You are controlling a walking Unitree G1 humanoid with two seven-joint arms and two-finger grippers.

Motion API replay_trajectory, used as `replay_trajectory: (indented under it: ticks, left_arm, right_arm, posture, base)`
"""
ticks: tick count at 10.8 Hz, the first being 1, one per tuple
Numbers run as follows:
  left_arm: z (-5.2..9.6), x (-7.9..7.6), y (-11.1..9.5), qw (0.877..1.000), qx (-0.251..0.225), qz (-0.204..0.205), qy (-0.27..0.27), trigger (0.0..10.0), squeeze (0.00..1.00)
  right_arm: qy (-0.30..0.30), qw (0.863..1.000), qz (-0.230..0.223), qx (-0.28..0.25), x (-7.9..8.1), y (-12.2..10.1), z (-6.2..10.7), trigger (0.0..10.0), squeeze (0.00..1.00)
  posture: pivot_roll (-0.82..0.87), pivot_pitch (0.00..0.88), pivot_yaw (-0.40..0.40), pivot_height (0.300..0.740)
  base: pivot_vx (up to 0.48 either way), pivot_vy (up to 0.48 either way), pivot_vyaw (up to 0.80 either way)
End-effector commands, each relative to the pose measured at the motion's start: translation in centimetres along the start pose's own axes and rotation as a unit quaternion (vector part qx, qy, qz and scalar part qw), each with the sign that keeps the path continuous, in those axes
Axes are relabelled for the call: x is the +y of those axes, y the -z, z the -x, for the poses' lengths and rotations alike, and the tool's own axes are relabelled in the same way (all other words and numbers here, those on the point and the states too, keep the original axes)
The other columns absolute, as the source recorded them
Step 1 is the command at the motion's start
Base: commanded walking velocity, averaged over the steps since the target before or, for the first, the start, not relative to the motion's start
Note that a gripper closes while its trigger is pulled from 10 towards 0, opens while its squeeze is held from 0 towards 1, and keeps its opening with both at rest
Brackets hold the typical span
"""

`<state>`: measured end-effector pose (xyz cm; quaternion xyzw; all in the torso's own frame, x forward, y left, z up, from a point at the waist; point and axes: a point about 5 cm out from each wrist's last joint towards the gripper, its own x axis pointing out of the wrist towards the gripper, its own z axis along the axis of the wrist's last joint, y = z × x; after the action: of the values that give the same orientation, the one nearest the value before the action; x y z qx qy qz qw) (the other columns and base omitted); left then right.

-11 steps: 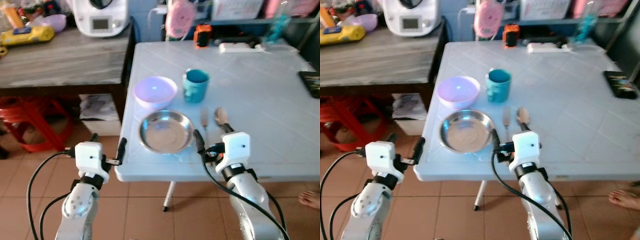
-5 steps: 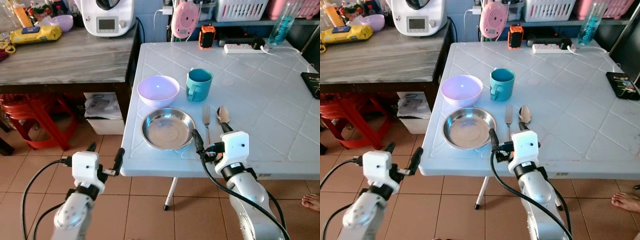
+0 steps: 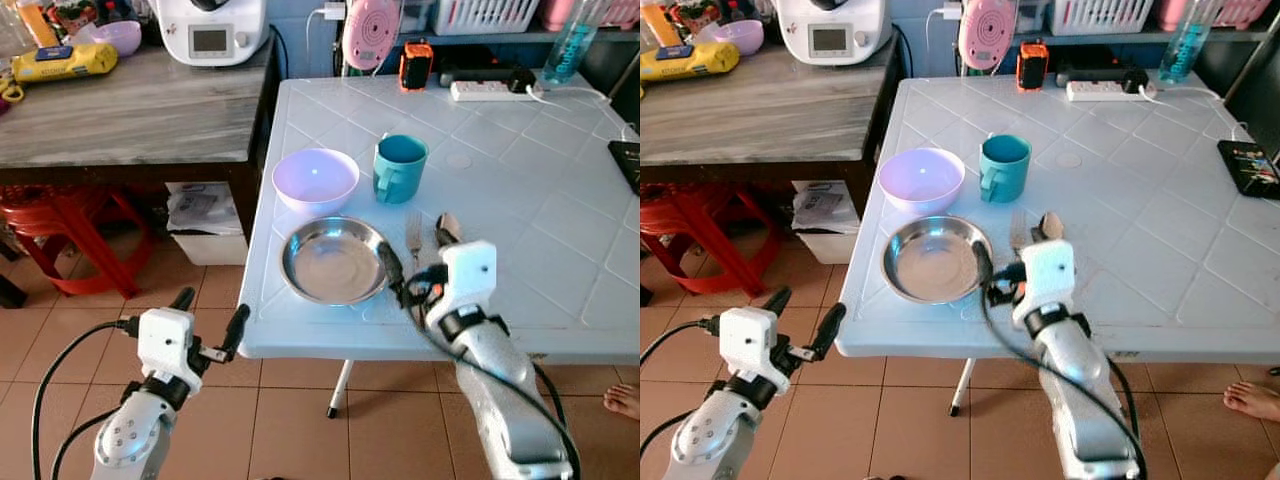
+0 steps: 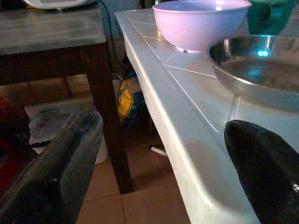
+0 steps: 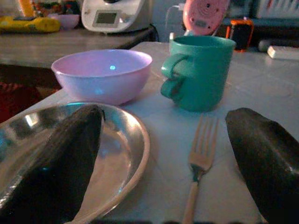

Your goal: Setting the table

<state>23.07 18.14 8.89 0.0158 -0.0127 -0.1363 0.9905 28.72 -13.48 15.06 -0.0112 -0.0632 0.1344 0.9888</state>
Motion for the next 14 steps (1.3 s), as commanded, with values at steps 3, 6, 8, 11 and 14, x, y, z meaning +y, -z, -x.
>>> replay_trajectory:
  ticks: [3, 6, 8, 11, 14]
  left_arm:
    - [0.4, 0.0, -0.1, 1.000, -0.008, -0.002, 0.014, 10.0, 0.00]
    - [0.5, -1.3, 0.5, 0.997, -0.013, 0.026, 0.070, 10.0, 0.00]
    - [1.1, -1.1, 1.9, 0.997, 0.004, 0.020, 0.079, 10.0, 0.00]
    - [1.4, -0.4, 3.6, 0.997, 0.018, 0.018, 0.076, 10.0, 0.00]
    - [1.4, -0.4, 4.7, 0.996, 0.022, 0.017, 0.081, 10.0, 0.00]
  right_arm:
    - [-0.015, 0.998, -0.050, 0.036, 0.6, 0.9, -0.8, 10.0, 0.00]
    - [-0.043, 0.994, -0.074, 0.066, 1.8, 1.6, -1.5, 10.0, 0.00]
    - [-0.053, 0.989, -0.109, 0.086, 2.5, 1.7, -2.1, 10.0, 0.00]
    - [-0.063, 0.980, -0.160, 0.101, 3.2, 1.6, -2.4, 10.0, 0.00]
    - [-0.046, 0.974, -0.179, 0.132, 3.0, 1.9, -2.5, 10.0, 0.00]
  posture:
    - [-0.02, 0.161, 0.055, 0.740]
    - [-0.01, 0.163, 0.051, 0.740]
    - [-0.01, 0.161, 0.050, 0.740]
    - [0.00, 0.167, 0.049, 0.740]
    - [0.00, 0.171, 0.050, 0.740]
  base:
    - [0.000, 0.000, 0.00]
    - [0.000, 0.000, 0.00]
    - [0.000, 0.000, 0.00]
    - [0.000, 0.000, 0.00]
    - [0.000, 0.000, 0.00]
